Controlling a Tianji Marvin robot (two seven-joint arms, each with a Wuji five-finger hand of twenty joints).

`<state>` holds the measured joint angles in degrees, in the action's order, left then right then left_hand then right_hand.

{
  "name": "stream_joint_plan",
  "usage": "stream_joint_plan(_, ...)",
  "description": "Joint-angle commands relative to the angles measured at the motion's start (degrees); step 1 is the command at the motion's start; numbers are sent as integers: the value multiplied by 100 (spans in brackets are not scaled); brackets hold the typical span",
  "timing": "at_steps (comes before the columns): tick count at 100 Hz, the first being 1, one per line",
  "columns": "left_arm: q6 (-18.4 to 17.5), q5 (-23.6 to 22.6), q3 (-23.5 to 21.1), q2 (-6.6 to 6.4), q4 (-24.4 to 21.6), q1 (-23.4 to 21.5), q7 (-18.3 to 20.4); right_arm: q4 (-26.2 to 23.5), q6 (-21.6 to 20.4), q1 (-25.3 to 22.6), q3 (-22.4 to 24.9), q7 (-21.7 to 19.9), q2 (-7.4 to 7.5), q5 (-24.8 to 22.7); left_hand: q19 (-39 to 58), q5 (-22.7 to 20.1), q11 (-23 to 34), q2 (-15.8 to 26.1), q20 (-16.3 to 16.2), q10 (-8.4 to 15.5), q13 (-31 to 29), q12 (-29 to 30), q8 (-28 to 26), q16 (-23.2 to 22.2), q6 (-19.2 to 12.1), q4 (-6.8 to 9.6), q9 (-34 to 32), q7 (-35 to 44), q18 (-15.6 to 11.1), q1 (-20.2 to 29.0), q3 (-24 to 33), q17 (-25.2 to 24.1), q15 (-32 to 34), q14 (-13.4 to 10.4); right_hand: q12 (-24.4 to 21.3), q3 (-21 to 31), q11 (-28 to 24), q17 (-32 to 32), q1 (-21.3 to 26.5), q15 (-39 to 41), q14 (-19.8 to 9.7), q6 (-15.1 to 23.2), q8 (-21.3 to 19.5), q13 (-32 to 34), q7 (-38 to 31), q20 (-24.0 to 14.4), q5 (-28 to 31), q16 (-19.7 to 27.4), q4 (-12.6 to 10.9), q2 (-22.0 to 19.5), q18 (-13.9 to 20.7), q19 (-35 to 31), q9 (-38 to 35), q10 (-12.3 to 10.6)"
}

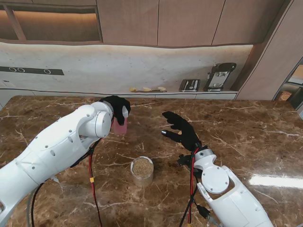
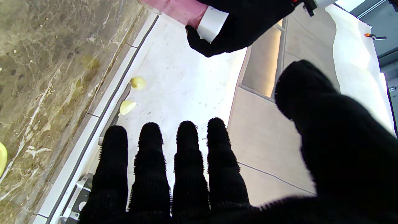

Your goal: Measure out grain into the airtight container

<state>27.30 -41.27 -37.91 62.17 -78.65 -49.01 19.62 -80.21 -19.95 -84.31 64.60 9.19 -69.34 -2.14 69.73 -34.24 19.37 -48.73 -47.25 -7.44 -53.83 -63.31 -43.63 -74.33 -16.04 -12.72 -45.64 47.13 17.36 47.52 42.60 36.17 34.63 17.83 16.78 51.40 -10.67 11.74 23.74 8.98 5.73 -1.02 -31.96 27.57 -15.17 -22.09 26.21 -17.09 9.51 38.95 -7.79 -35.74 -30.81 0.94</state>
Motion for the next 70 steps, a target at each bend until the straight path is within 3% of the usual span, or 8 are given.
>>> stream_joint_plan(1,76,44,15,70,199,-93,-130,34,28,-28,15,-71,-13,42,323,-613,935,1045,-124,649,-153,-486,-572,-169,743,203,-622,1545,-296,1103,1253,41,223,-595,-2,-110,-25,41,-155,21,-256,154,97,89,-66,-82,129,46,-162,18,212,123,-19,-135)
stream_joint_plan(32,544,423,-125,390,802,-377,-1250,40,44,-23,24,-157,1,101,253,-540,1045,1111,-40,665,-53,-369,-523,24,780,184,-505,1599,-269,1127,1166,-23,187,-561,20,-134,-22,105,-165,73,-285,170,112,218,-85,-143,166,-6,-166,-6,159,60,-74,-125)
stream_joint_plan(63,852,609,-159,466,987,-452,-1422,51,61,-5,5,-175,2,106,84,-272,1055,1150,121,596,170,-238,-458,224,913,173,-269,1563,-221,1122,1128,-203,46,-492,43,-134,-29,100,-159,80,-294,181,123,245,-100,-181,190,-36,-171,-12,130,34,-117,-129)
stream_joint_plan(65,862,610,-157,463,988,-453,-1412,52,63,-4,5,-175,2,104,61,-205,1028,1140,138,442,224,-224,-447,239,931,170,-194,1545,-222,1089,1126,-245,27,-482,44,-135,-28,103,-163,81,-291,179,124,245,-100,-183,189,-38,-171,-16,131,32,-114,-135)
stream_joint_plan(70,894,630,-157,450,974,-456,-1365,55,68,-2,4,-170,0,102,11,-18,991,1095,196,383,397,-192,-409,274,972,162,-33,1519,-212,962,1169,-370,21,-458,48,-132,-30,104,-158,84,-292,181,126,252,-98,-189,182,-43,-172,-14,130,29,-119,-143)
